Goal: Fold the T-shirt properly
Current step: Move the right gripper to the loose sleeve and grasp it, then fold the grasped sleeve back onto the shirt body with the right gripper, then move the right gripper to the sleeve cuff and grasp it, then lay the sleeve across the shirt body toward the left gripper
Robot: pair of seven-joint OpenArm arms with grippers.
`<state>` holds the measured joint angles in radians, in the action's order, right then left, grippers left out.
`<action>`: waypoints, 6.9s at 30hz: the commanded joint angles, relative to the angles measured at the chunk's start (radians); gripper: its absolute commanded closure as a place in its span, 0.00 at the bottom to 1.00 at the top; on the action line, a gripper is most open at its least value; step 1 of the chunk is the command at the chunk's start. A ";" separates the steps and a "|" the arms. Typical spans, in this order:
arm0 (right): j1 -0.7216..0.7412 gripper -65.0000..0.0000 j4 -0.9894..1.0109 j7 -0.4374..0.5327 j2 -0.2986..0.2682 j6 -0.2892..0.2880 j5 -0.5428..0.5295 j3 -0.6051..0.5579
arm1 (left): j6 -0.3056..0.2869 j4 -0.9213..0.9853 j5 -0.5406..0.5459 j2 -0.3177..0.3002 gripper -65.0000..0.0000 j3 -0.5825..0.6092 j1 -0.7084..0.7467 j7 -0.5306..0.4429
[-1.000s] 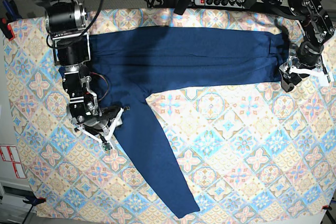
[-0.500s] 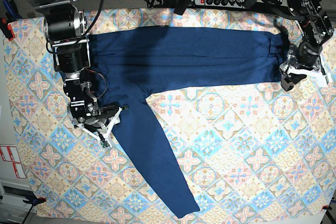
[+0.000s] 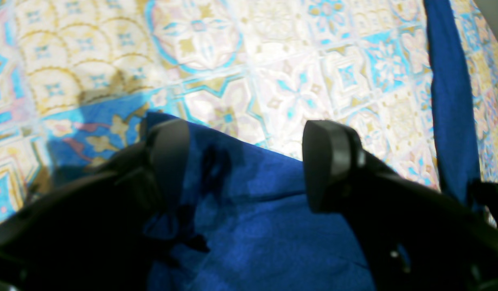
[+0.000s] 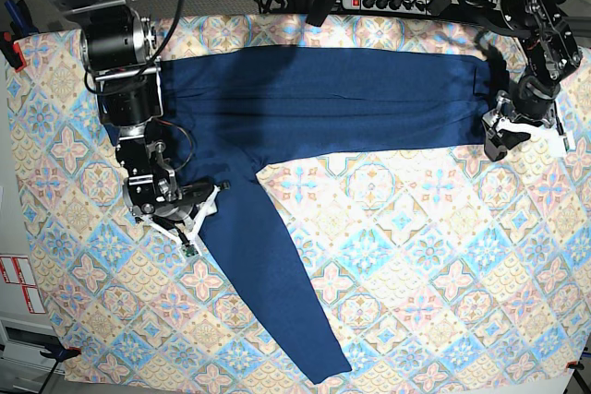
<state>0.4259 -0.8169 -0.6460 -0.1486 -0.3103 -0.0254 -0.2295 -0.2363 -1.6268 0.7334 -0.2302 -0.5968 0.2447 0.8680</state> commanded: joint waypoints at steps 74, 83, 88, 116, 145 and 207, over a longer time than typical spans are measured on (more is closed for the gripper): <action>-0.565 1.00 -0.981 -0.331 -0.015 0.000 -0.245 0.100 | -0.005 -0.013 0.005 -0.016 0.37 -0.005 -0.005 -0.022; -0.798 1.00 -1.134 -0.331 -0.050 0.000 -0.393 0.170 | -0.005 -0.013 0.005 -0.018 0.37 -0.005 -0.005 -0.022; -0.861 1.00 -1.137 -0.331 -0.131 0.000 -0.617 0.184 | -0.005 -0.013 0.005 -0.019 0.37 -0.007 -0.005 -0.022; -0.838 0.75 -1.082 -0.400 -0.243 0.001 -0.667 0.161 | -0.005 -0.013 0.010 -0.016 0.37 -0.005 -0.002 -0.020; -0.062 0.65 -0.295 -0.234 0.043 0.001 -0.284 0.152 | -0.005 -0.014 0.012 0.002 0.37 -0.005 0.014 -0.019; -0.328 1.00 -0.668 -0.271 0.169 0.000 -0.709 -0.302 | -0.005 -0.013 0.005 0.007 0.37 -0.005 0.014 -0.020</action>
<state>0.0948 -1.4677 -0.9192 0.0105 -0.2996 -0.7147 -0.5251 -0.2363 -1.6230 0.7269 -0.2108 -0.5976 0.2630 0.8642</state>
